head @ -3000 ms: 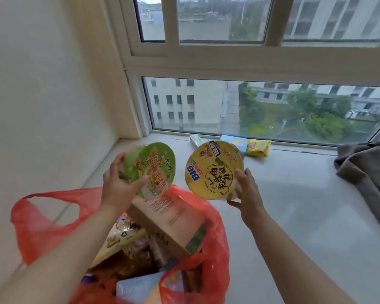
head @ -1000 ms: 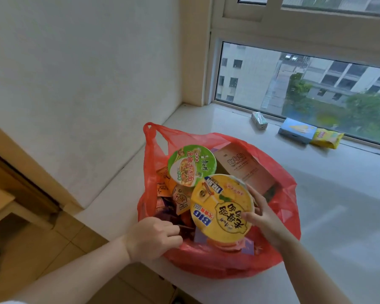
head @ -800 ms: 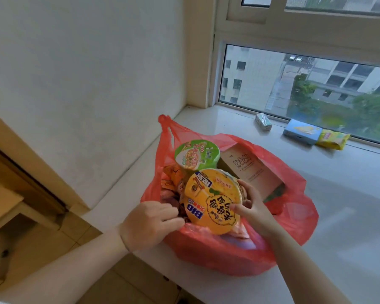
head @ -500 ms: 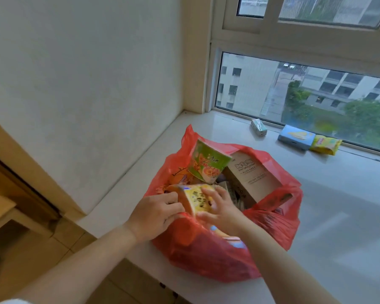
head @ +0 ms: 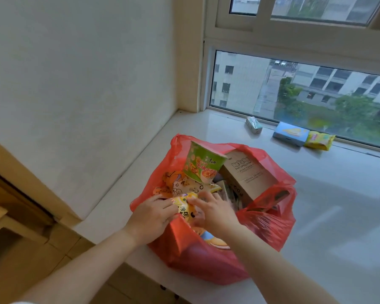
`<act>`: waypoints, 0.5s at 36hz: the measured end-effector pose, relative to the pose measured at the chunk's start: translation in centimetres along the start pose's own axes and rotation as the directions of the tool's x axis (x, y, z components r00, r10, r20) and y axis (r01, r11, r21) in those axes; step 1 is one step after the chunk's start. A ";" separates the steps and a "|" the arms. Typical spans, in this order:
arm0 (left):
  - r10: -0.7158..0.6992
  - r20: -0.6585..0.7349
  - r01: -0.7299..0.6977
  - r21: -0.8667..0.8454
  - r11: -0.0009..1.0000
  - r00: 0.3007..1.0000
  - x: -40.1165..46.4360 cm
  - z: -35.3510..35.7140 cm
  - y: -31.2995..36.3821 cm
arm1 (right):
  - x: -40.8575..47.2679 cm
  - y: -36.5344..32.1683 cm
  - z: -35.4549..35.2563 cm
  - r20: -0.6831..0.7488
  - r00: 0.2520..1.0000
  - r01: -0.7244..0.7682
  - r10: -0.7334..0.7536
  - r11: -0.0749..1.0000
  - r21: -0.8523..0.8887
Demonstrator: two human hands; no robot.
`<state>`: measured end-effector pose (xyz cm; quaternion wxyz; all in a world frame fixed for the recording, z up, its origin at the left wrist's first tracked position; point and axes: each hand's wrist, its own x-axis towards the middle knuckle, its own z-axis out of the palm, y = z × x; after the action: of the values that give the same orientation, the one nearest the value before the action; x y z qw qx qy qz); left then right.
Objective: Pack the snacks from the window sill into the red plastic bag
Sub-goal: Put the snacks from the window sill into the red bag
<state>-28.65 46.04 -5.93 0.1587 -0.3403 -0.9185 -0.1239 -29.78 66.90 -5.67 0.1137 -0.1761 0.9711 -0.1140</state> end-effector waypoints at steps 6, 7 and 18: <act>-0.084 0.090 0.086 -0.021 0.996 0.992 -0.3 0.2 -1.2 | 0.9 -0.4 0.8 0.005 0.999 0.034 -0.035 0.996 0.088; -0.082 0.097 0.084 -0.021 0.996 0.992 -0.3 0.3 -1.2 | 0.9 -0.2 0.7 -0.008 0.999 0.043 -0.042 0.993 0.111; -0.121 0.091 0.119 0.022 0.993 0.989 1.7 2.8 0.6 | -1.2 5.8 -1.7 -0.387 0.908 -0.193 0.161 0.980 -0.045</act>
<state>-30.02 48.37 -7.78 0.1113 -0.2885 -0.9446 -0.1101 -30.93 72.93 -5.34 -0.0748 -0.0664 0.9904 -0.0952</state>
